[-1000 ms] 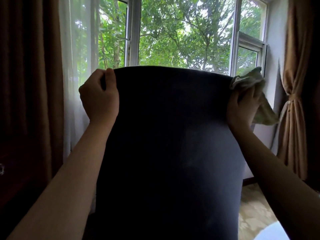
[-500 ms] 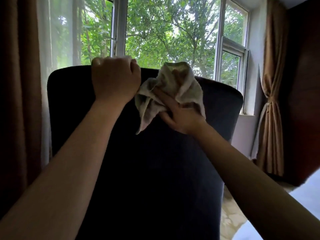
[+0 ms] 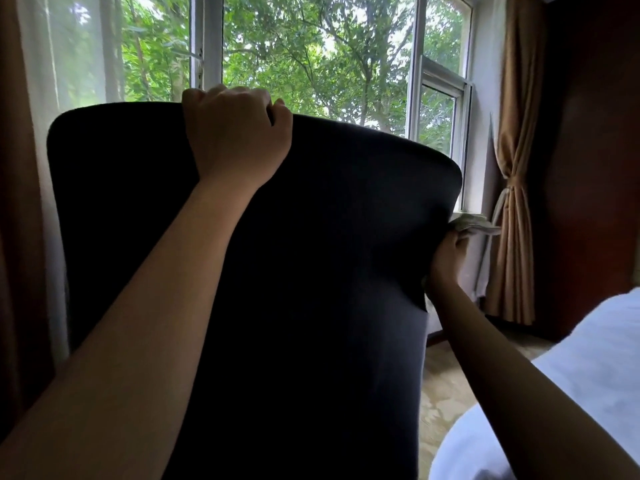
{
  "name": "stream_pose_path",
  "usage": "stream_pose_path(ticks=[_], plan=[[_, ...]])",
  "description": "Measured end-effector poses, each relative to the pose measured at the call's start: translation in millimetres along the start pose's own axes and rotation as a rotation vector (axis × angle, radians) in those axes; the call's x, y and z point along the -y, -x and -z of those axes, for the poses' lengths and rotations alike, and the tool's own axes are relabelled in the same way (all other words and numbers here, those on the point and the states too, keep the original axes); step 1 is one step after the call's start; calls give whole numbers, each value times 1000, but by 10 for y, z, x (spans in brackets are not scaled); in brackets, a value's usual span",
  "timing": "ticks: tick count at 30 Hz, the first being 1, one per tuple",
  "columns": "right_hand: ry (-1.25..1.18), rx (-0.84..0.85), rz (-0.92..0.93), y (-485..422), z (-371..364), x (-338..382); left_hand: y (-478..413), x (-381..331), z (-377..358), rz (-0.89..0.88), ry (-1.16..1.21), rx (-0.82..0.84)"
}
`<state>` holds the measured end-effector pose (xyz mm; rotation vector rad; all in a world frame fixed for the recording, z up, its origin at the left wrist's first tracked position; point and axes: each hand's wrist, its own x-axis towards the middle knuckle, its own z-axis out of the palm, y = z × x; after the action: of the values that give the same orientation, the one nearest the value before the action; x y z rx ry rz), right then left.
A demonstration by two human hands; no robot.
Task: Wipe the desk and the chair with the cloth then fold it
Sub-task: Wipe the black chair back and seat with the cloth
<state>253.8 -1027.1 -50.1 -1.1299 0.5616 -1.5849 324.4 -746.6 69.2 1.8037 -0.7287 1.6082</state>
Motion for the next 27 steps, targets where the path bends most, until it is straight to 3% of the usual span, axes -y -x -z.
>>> stream_pose_path(ticks=[4, 6, 9, 13, 18, 24, 27], plan=[[134, 24, 160, 121, -101, 335, 14, -59, 2, 27, -26, 2], [241, 68, 346, 209, -216, 754, 13, -76, 13, 30, -27, 11], [142, 265, 643, 288, -391, 1237, 20, -56, 35, 4, -29, 26], [228, 268, 756, 328, -444, 1244, 15, -18, 60, -25, -31, 37], [284, 35, 575, 242, -209, 309, 14, -6, 38, -38, -28, 36], [266, -31, -84, 540, 395, -1009, 53, -45, -10, -12, -38, -27], [277, -63, -230, 683, 592, -1236, 79, -94, -10, 8, -33, -50]])
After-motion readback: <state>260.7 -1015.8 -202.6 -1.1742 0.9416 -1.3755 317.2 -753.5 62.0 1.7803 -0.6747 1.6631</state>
